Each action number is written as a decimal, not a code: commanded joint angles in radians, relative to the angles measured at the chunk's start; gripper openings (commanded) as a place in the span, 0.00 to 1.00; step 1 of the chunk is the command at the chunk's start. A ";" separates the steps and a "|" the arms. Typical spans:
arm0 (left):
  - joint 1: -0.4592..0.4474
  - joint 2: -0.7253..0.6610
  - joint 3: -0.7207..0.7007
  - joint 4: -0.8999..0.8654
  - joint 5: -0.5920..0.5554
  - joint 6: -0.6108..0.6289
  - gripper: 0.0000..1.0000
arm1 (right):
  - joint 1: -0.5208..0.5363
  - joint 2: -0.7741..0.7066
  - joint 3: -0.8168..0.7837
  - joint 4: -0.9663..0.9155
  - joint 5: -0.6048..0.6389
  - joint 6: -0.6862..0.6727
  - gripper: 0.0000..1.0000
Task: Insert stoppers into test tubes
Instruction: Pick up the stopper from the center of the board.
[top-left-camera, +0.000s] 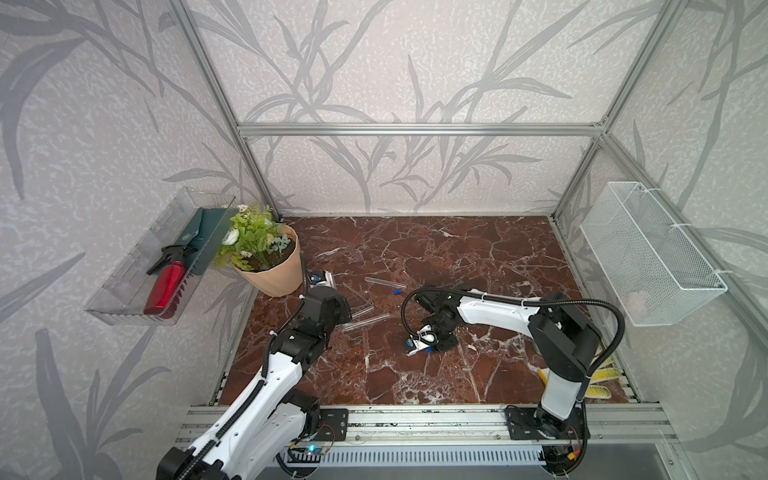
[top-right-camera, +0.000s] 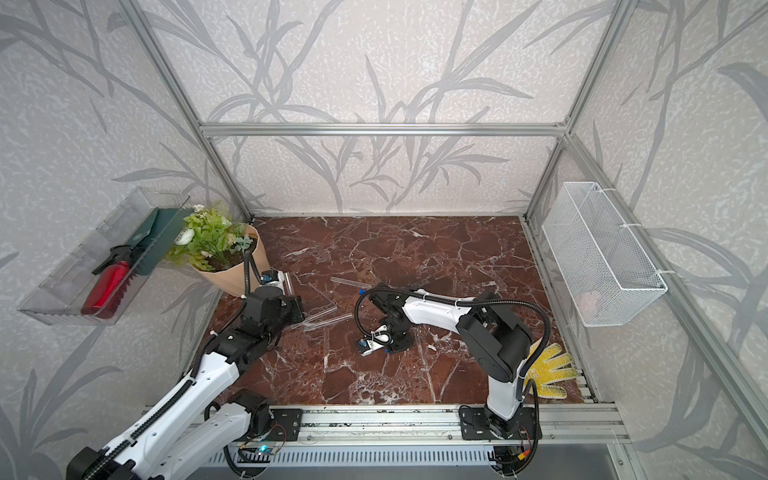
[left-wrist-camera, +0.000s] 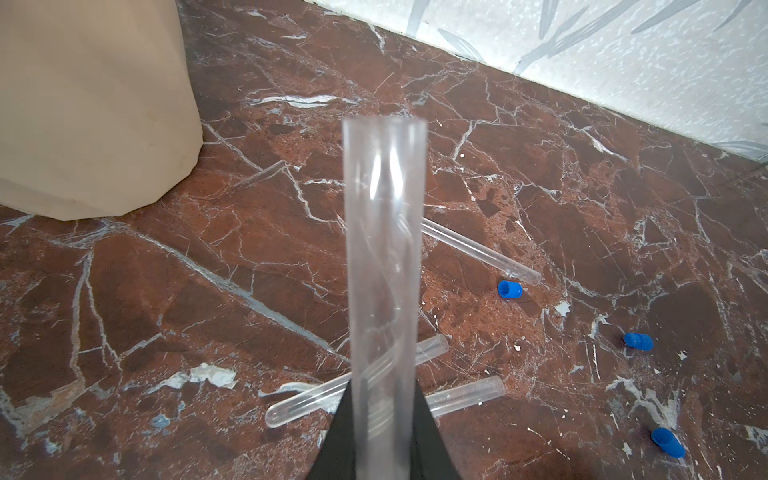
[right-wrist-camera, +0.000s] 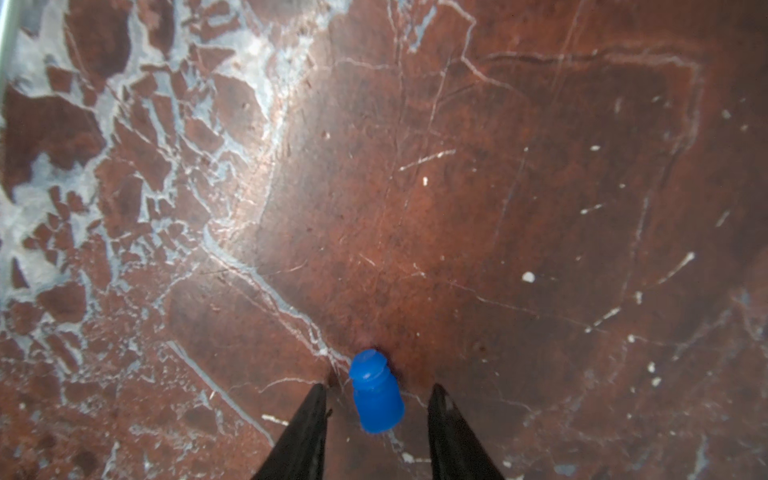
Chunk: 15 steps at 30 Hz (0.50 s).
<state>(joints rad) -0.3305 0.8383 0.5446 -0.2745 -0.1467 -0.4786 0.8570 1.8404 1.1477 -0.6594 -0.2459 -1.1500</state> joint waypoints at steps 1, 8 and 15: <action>0.009 -0.003 -0.012 0.018 -0.005 0.007 0.00 | 0.006 0.015 0.020 -0.011 0.021 0.002 0.38; 0.013 -0.001 -0.015 0.023 -0.004 0.009 0.00 | 0.008 0.024 0.008 0.002 0.031 0.013 0.32; 0.018 -0.005 -0.016 0.018 -0.003 0.016 0.00 | 0.015 0.033 -0.001 0.010 0.030 0.019 0.29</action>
<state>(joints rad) -0.3191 0.8394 0.5385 -0.2611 -0.1467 -0.4747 0.8642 1.8511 1.1481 -0.6502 -0.2253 -1.1374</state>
